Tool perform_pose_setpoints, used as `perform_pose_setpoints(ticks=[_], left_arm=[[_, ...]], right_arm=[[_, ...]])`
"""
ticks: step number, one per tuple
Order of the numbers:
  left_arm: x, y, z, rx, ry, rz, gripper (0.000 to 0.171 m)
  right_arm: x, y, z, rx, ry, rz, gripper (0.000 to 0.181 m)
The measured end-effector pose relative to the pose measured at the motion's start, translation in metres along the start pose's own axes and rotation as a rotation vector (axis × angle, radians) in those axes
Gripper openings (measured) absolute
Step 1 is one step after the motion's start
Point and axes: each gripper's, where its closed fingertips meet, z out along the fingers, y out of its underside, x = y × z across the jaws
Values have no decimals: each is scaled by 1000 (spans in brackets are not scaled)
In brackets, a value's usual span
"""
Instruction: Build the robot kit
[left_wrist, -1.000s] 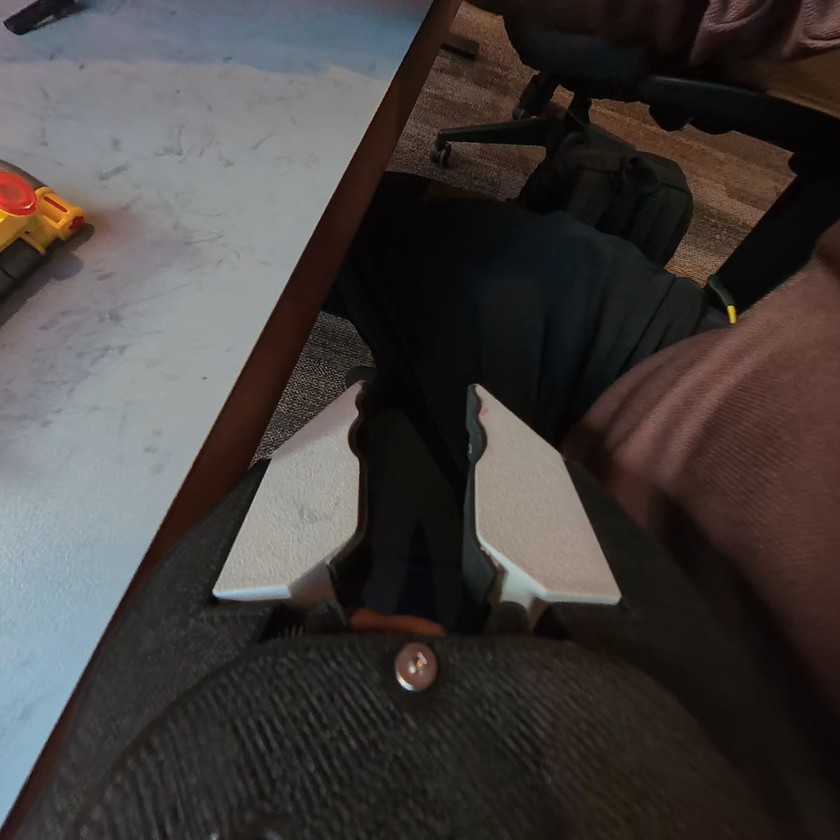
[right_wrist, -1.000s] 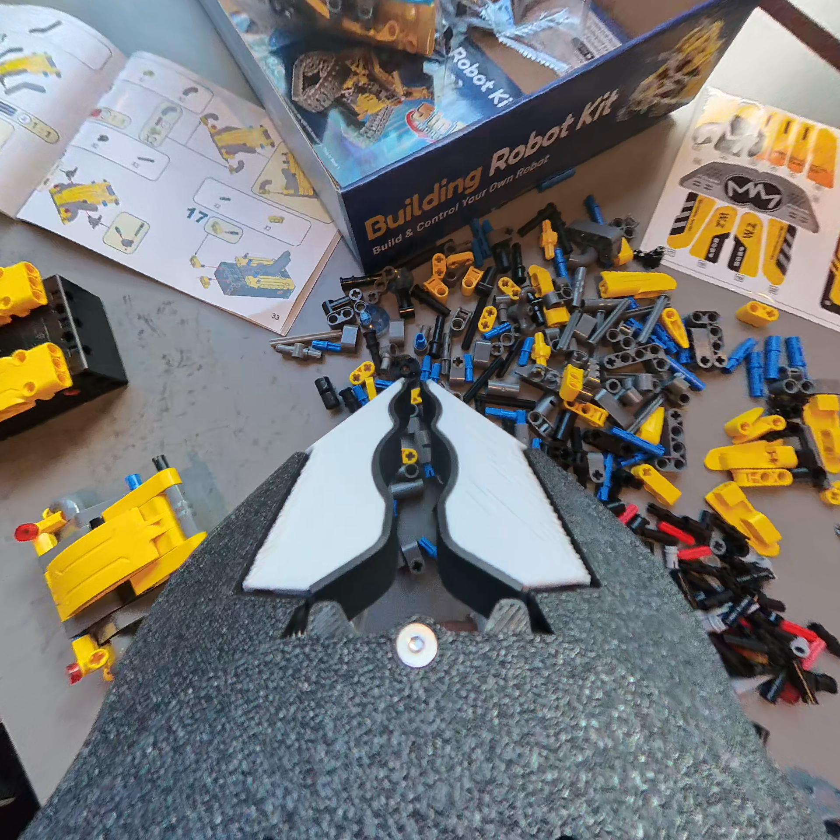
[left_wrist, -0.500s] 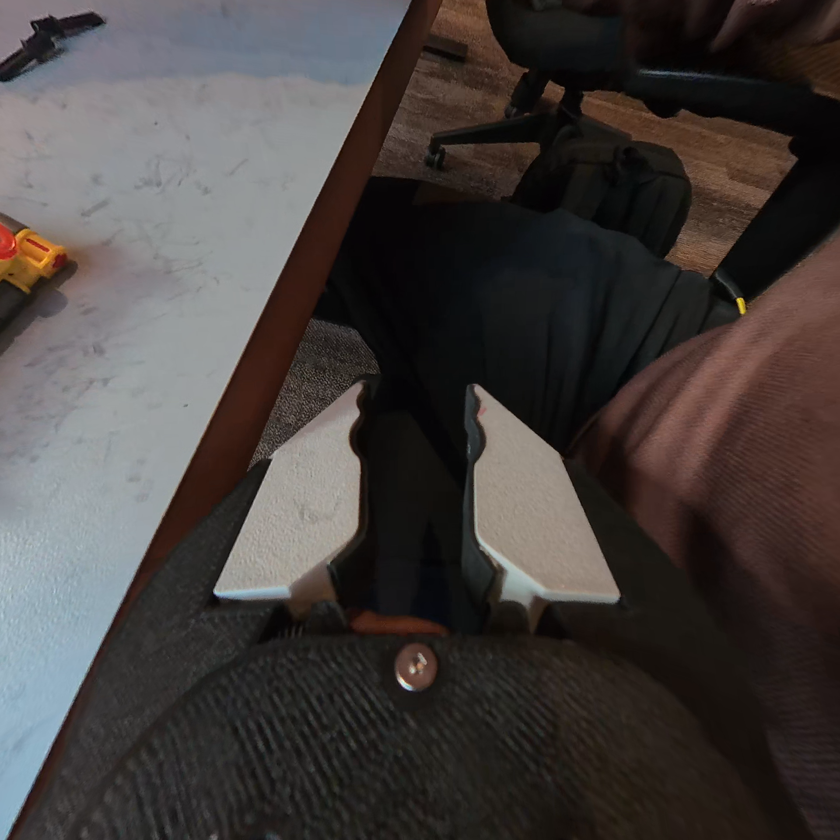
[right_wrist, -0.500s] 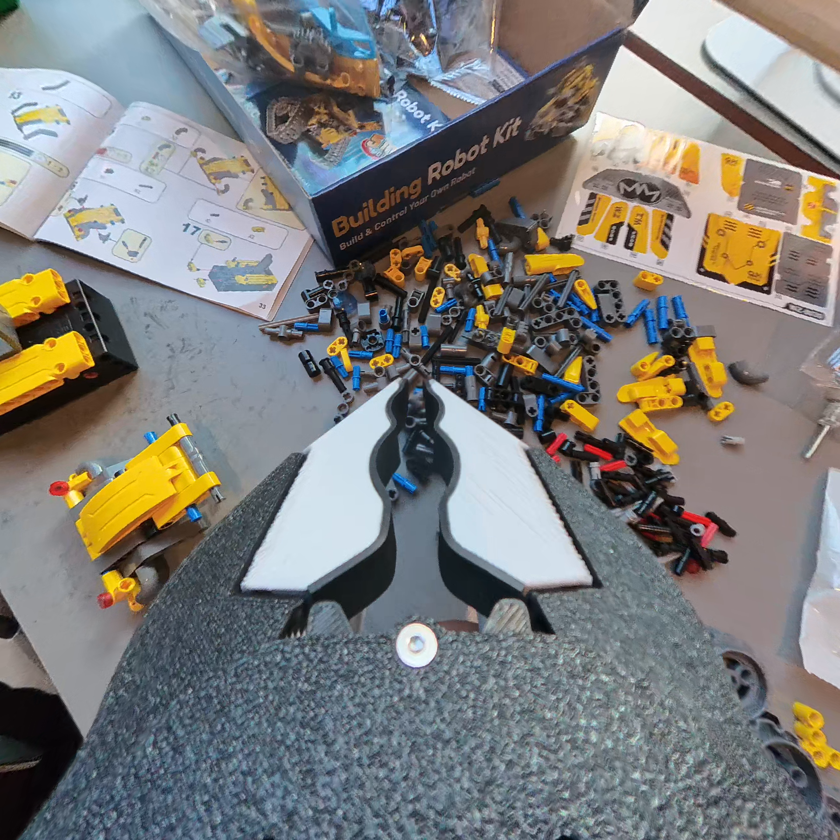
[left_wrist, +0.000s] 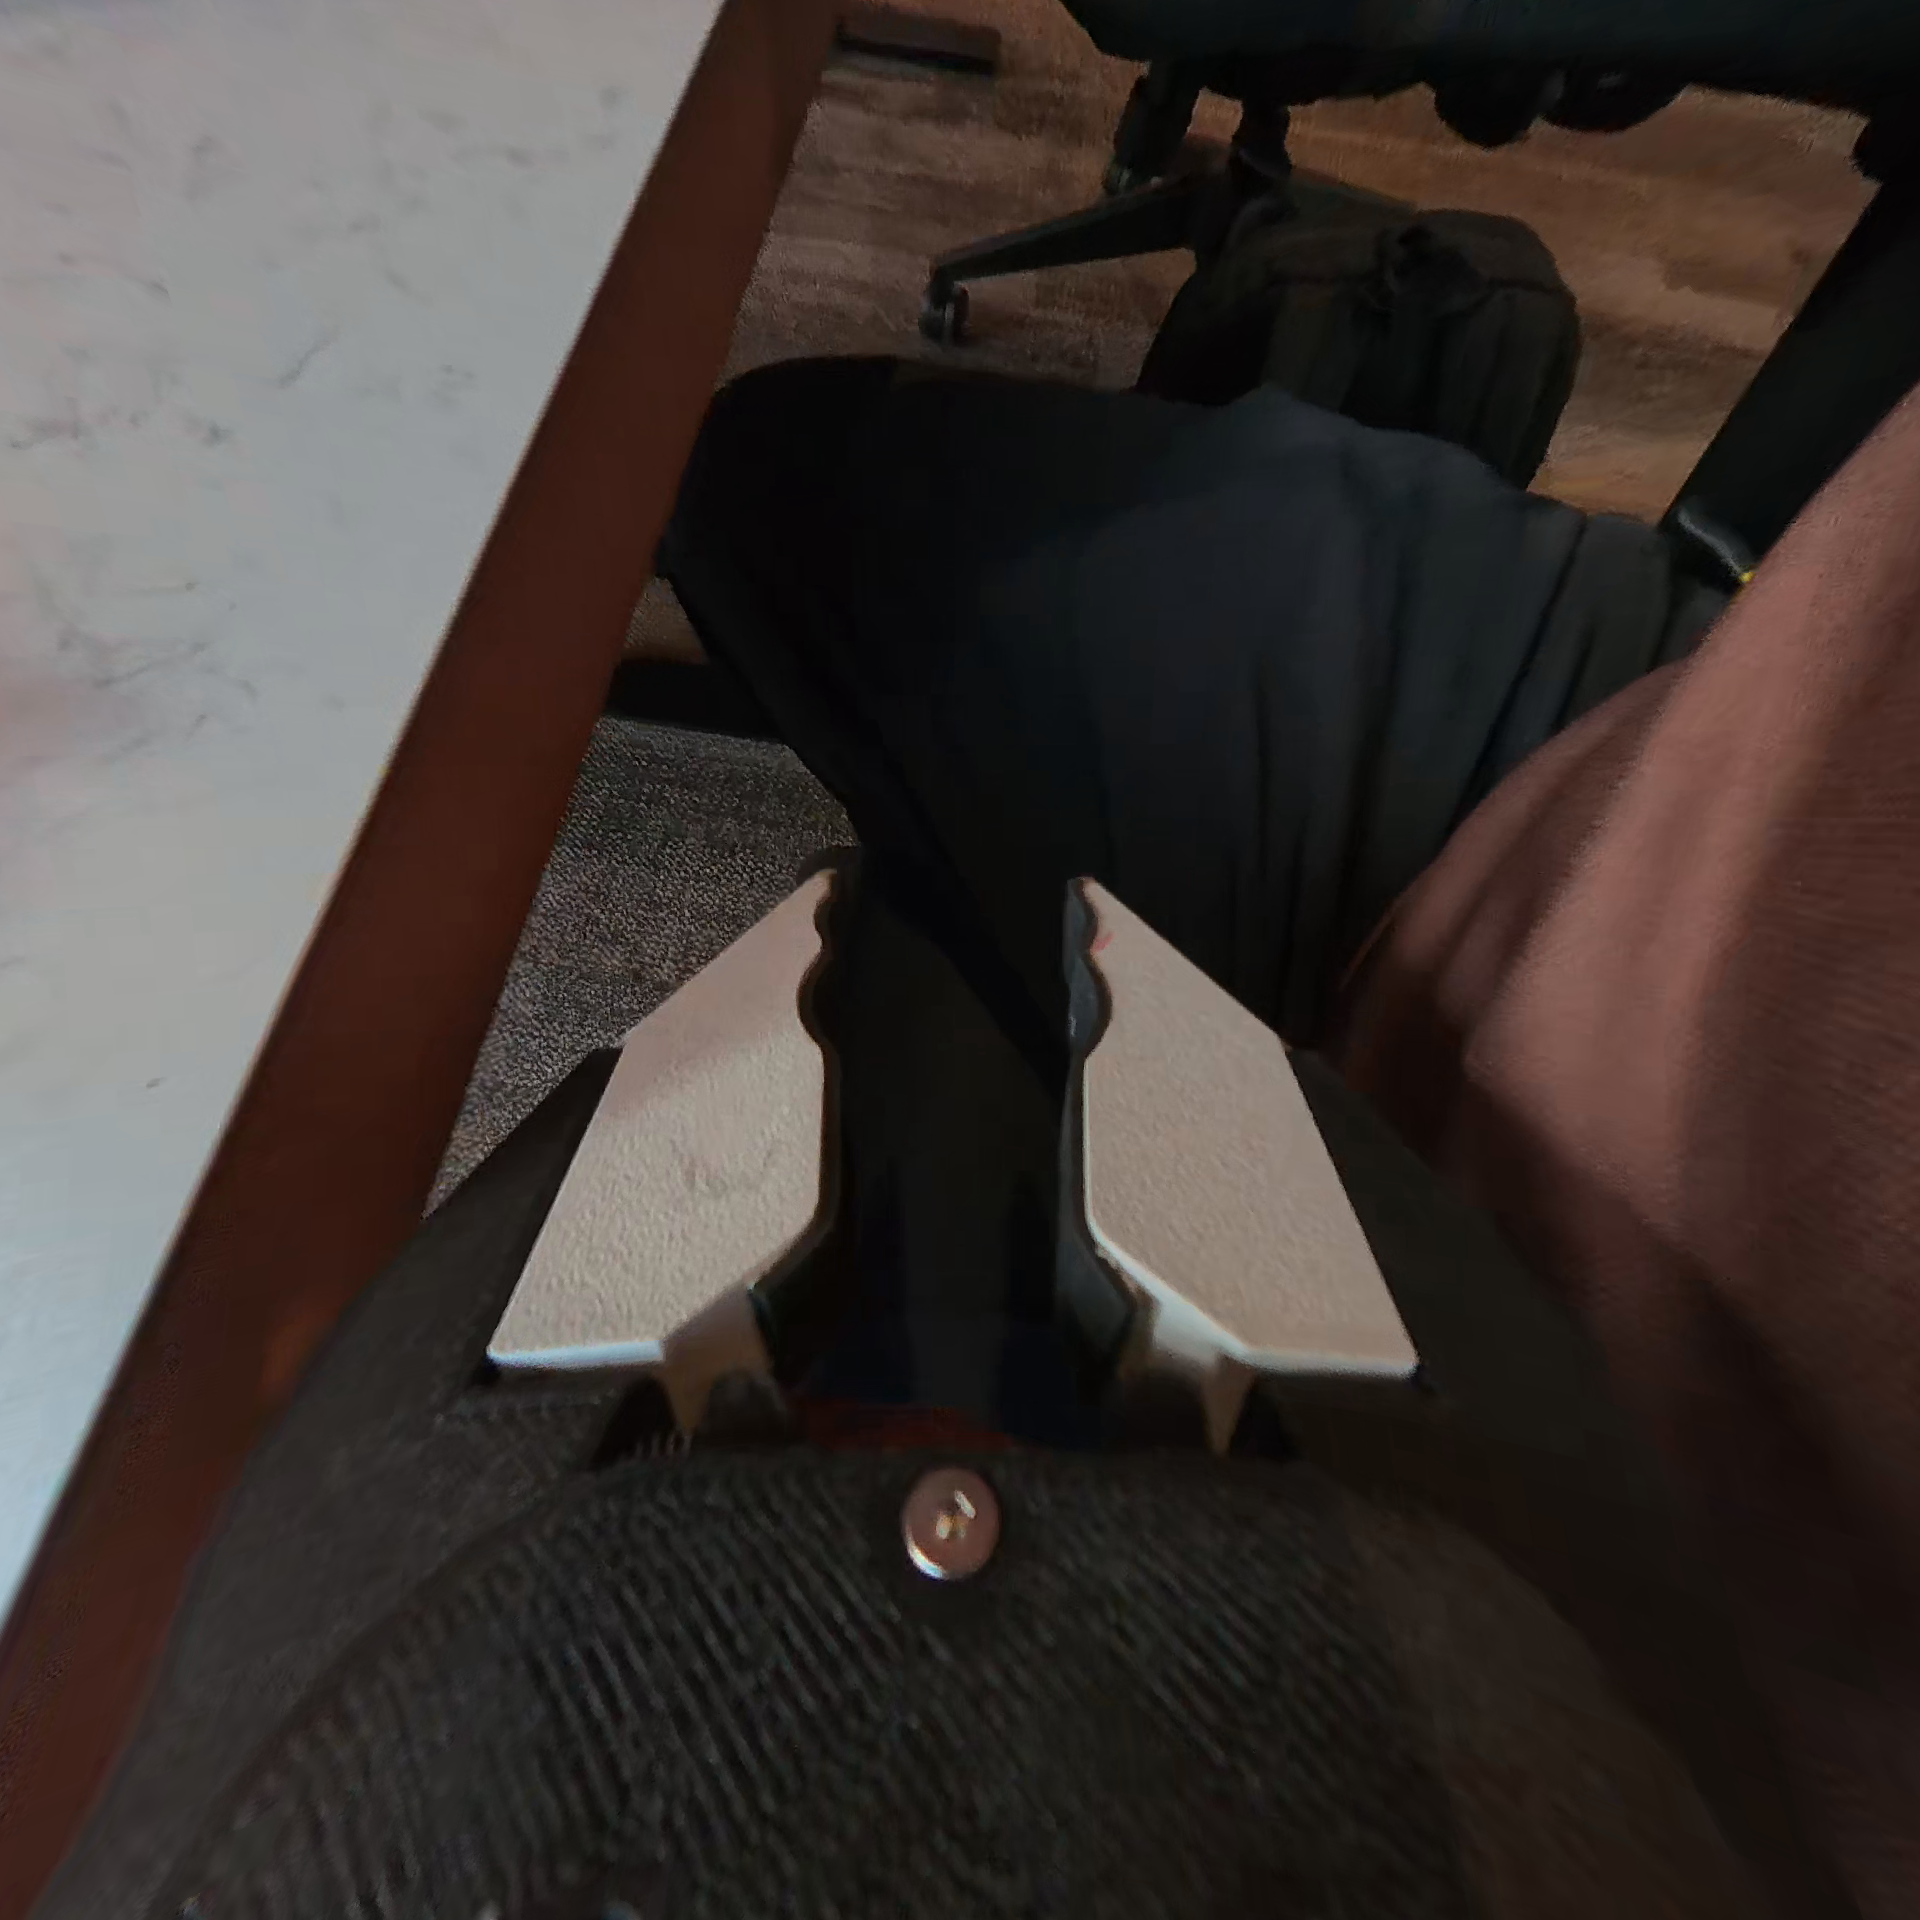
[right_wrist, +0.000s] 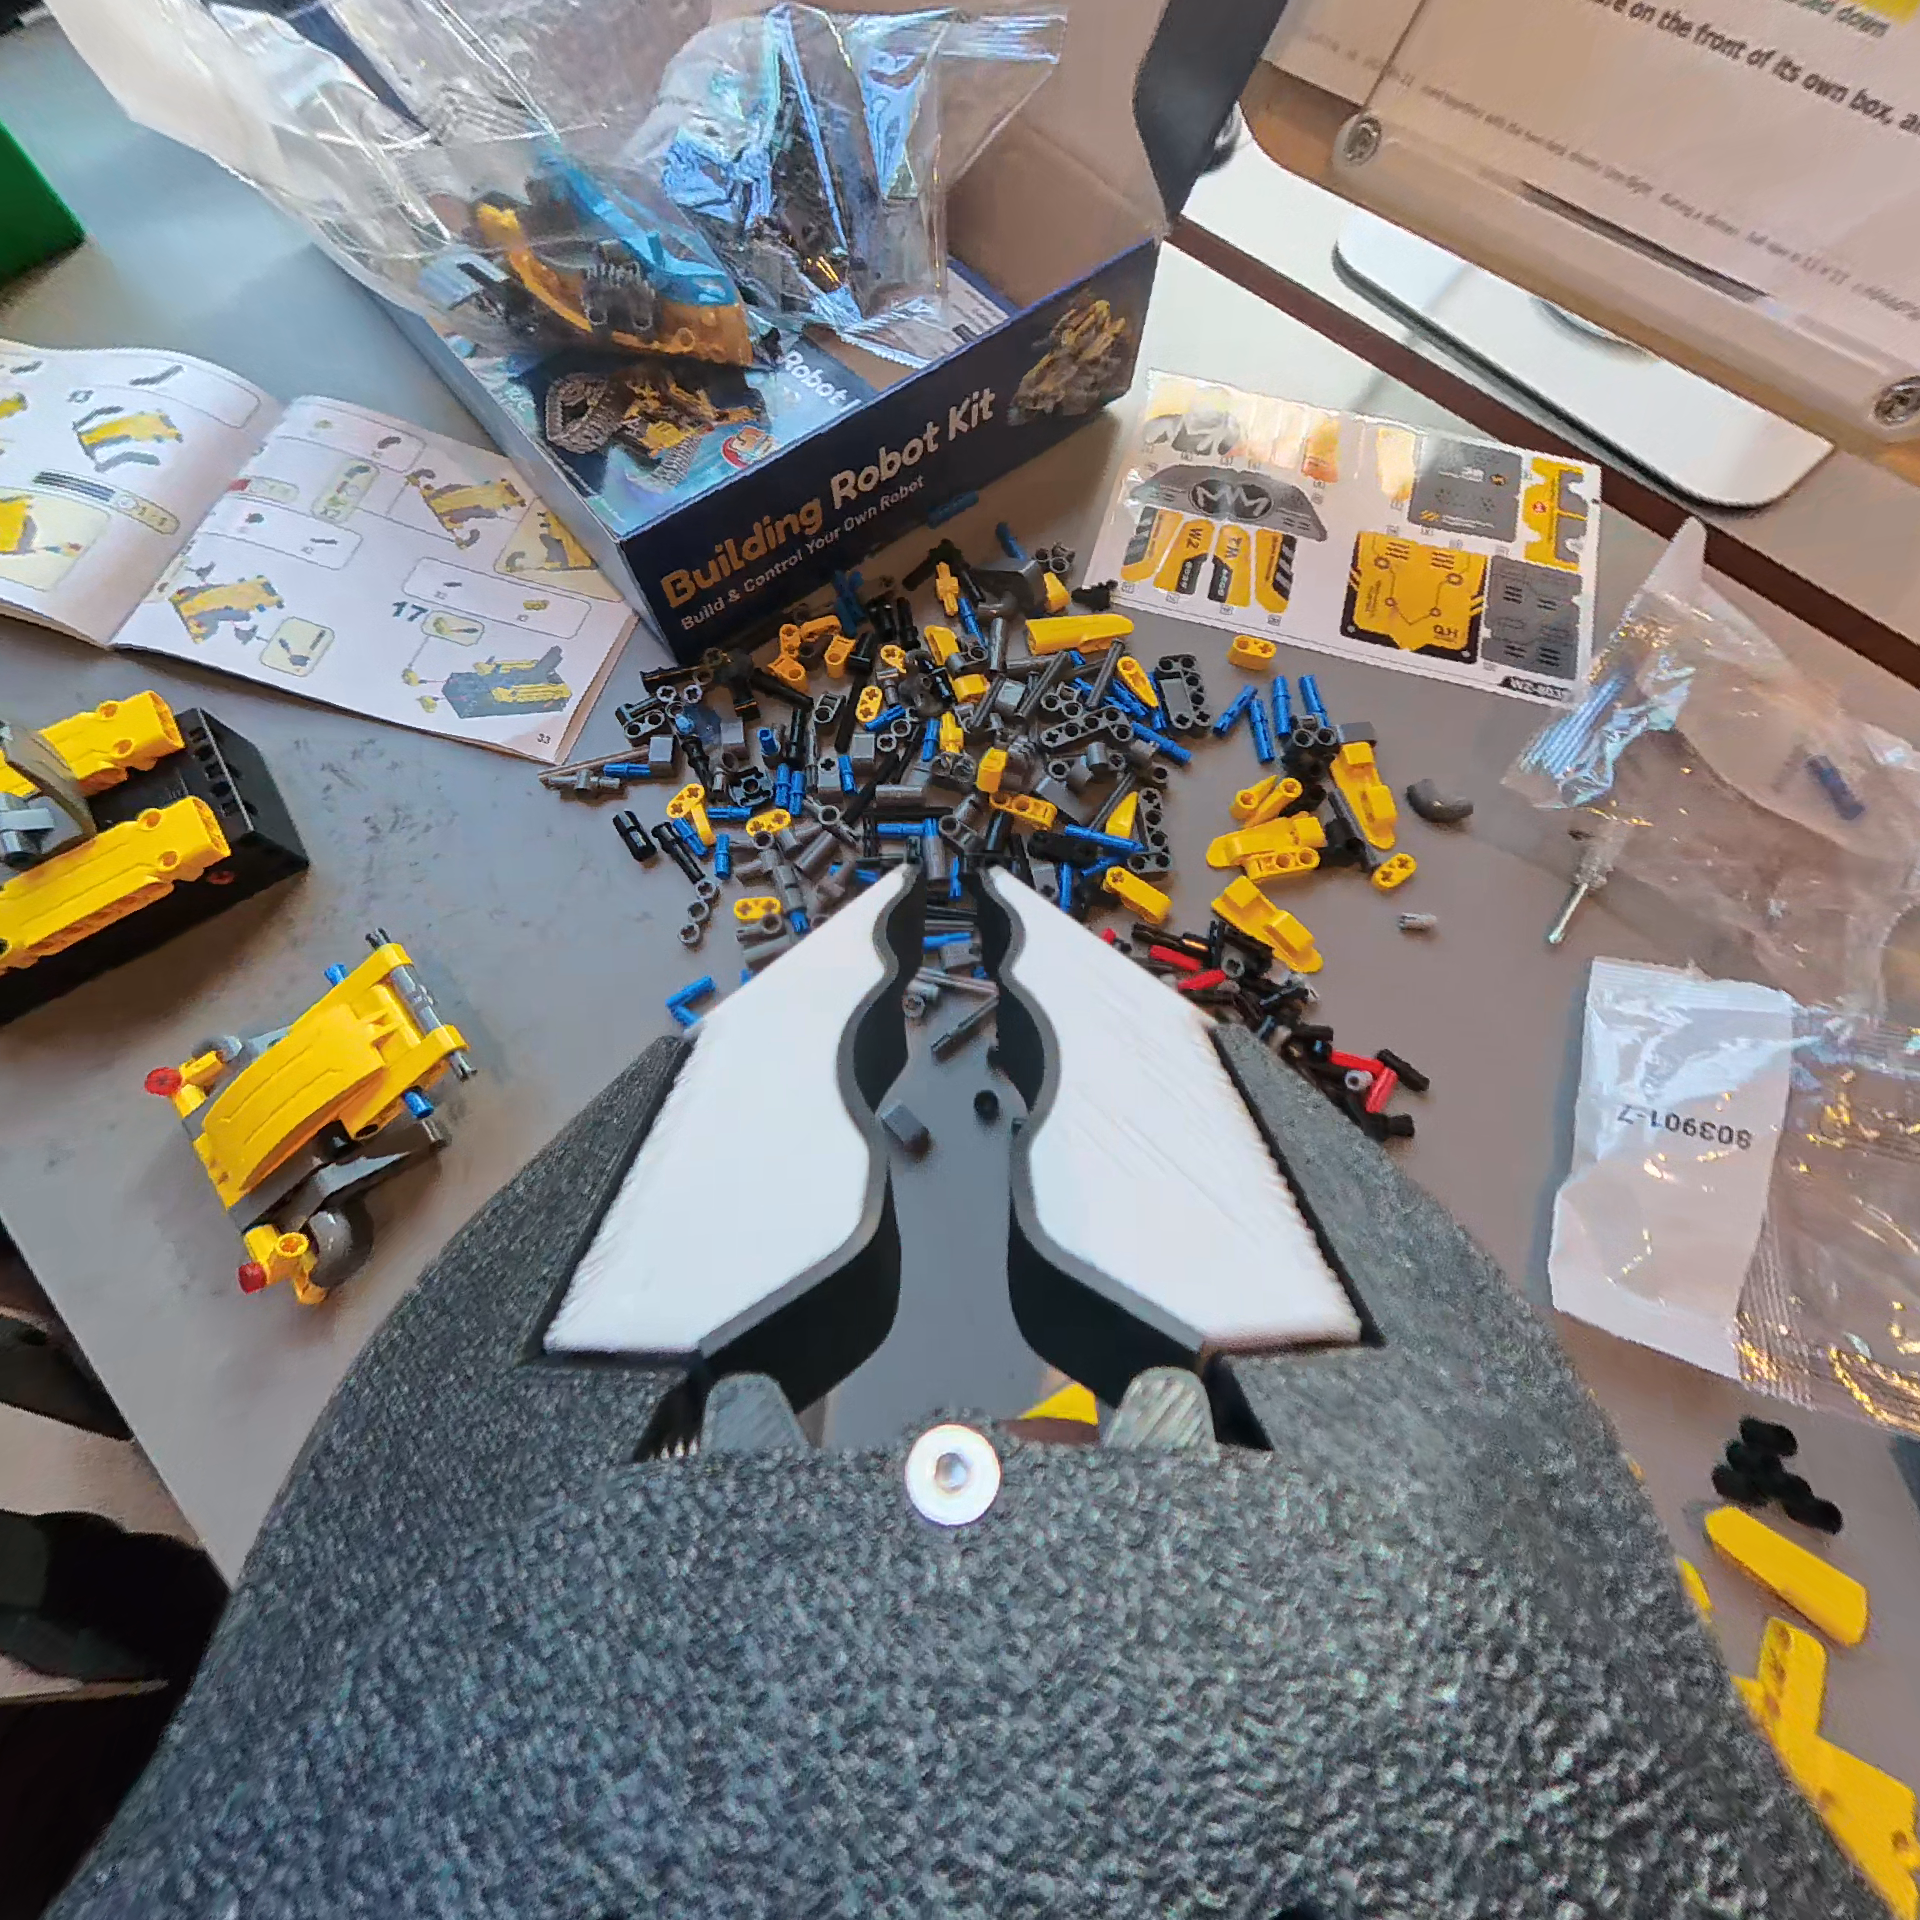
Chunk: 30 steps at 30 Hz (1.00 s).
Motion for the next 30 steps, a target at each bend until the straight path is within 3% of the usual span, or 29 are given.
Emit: perform_pose_setpoints(ticks=[5,10,16,22,27,30], left_arm=[[12,-6,7,-10,49,-18,38],[14,-9,9,-29,74,17,37],[7,-5,-1,-31,61,65,17],[4,-6,-9,-18,62,70,9],[3,-1,-11,-30,59,81,12],[3,1,-11,-31,60,71,13]], right_arm=[[3,17,-6,-52,-2,10,6],[2,32,5,-85,-4,3,16],[-3,43,30,-122,20,-171,24],[-9,20,75,-156,-25,-343,19],[-21,-10,124,-175,-170,-306,16],[-35,-12,141,-214,-237,-329,6]])
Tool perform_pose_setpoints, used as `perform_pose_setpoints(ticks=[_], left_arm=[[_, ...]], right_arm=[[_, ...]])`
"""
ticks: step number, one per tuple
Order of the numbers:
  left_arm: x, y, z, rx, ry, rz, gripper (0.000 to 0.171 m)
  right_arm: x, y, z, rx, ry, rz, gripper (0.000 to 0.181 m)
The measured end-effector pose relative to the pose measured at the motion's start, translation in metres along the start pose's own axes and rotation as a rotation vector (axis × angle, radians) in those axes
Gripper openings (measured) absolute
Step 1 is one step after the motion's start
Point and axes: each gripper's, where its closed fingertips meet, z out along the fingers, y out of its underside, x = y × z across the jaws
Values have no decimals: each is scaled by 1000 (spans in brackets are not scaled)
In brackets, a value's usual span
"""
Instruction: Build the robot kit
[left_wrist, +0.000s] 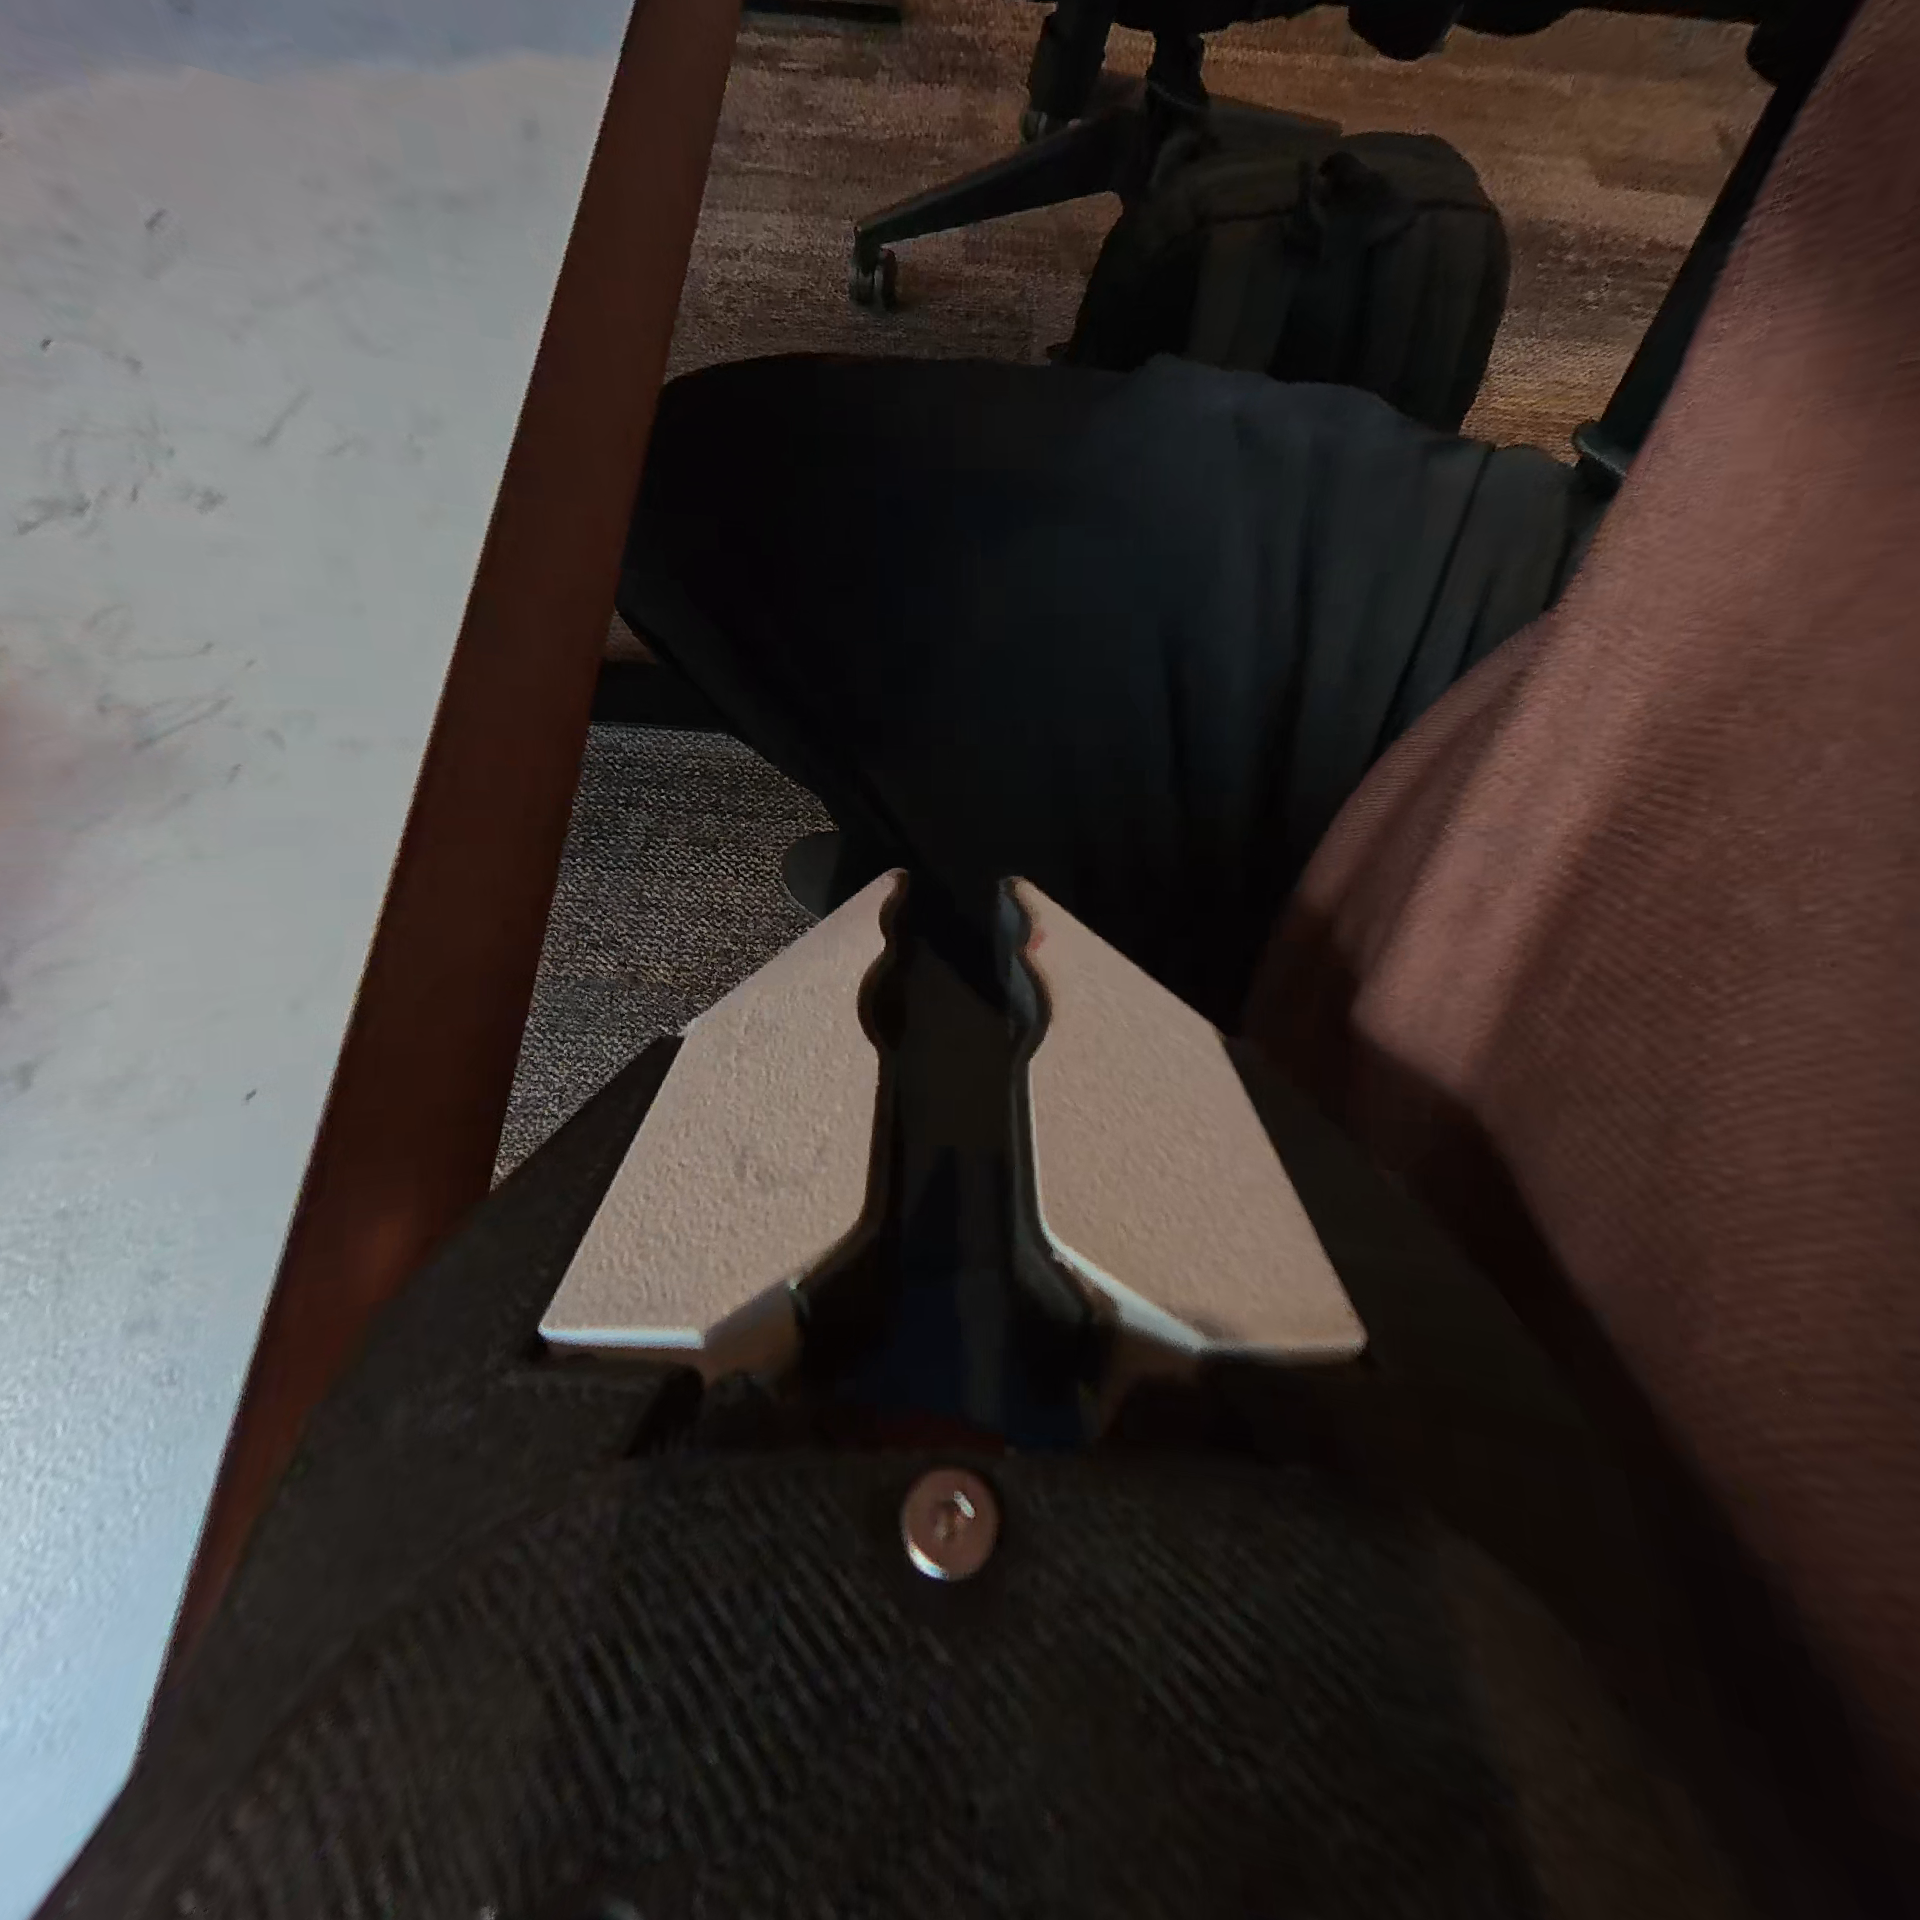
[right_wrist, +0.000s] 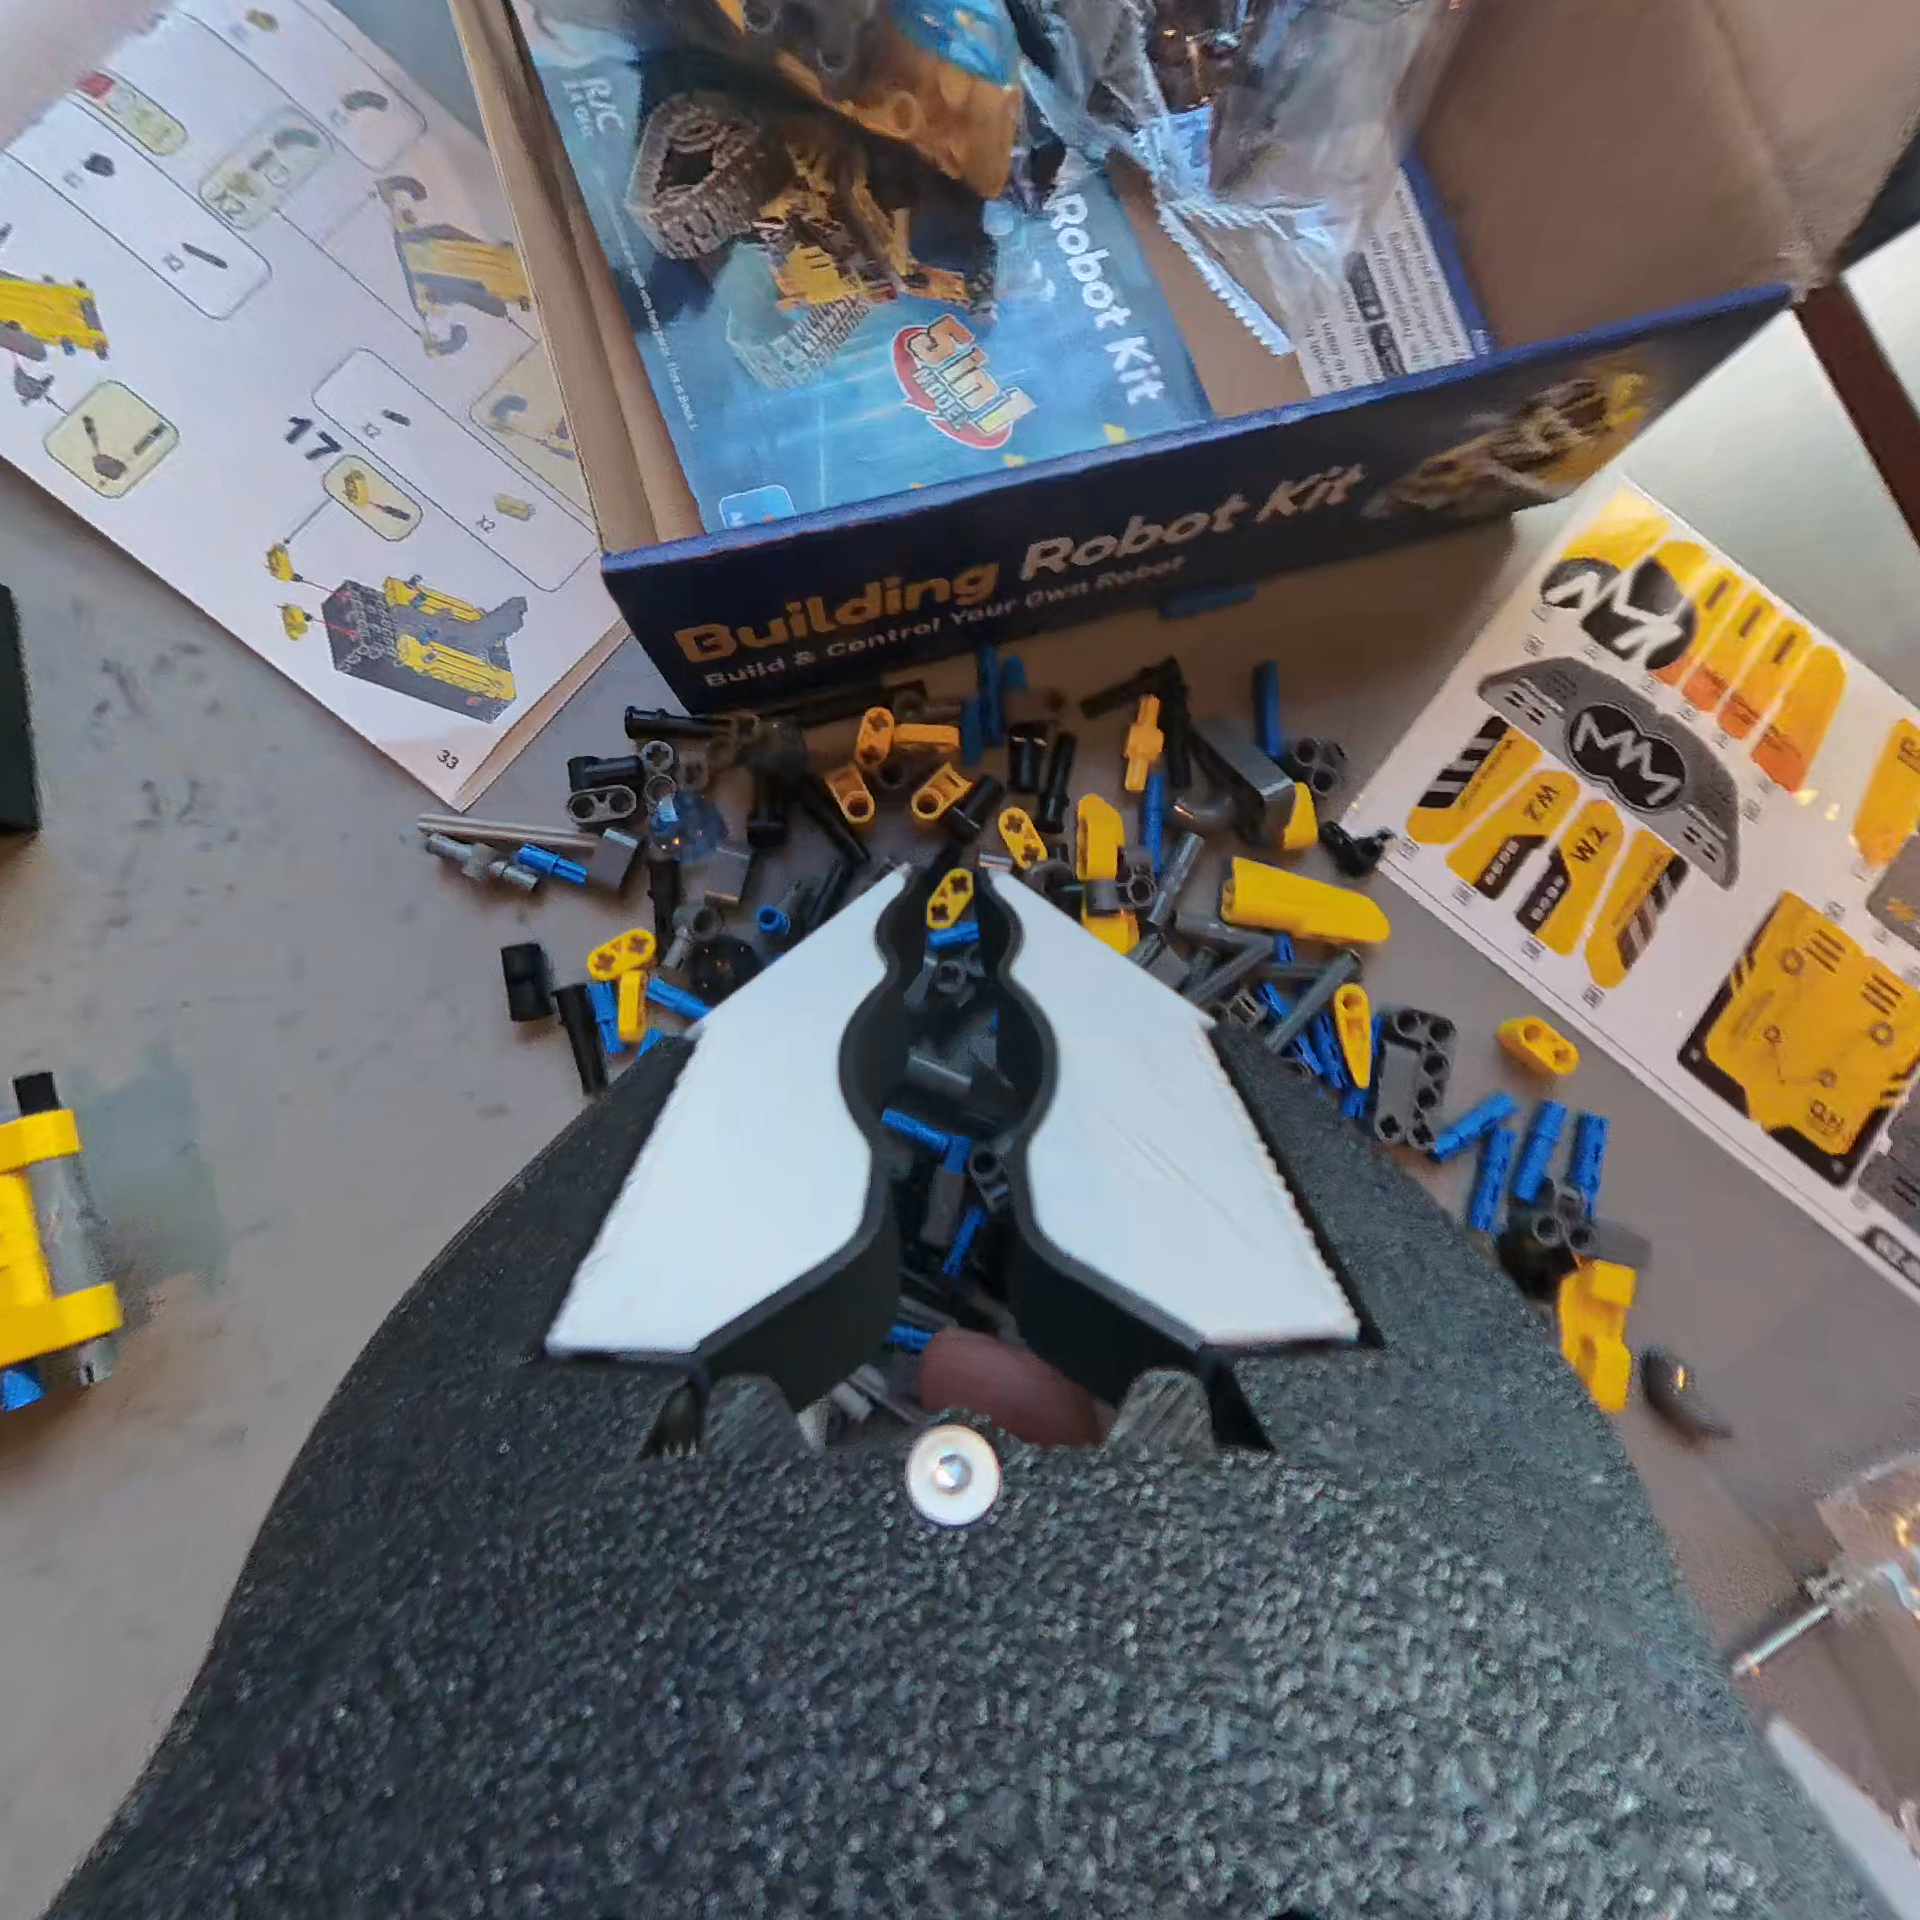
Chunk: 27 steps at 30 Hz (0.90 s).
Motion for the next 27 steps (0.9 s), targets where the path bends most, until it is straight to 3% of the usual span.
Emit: perform_pose_setpoints(ticks=[10,16,27], left_arm=[[-5,8,0,-17,-14,-66,14],[-5,7,-2,-5,-7,-74,14],[-6,7,-3,-2,2,-96,14]], right_arm=[[-18,14,24,-106,-62,14,3],[-28,28,16,-162,-55,-2,6],[-23,18,10,-67,-15,64,9]])
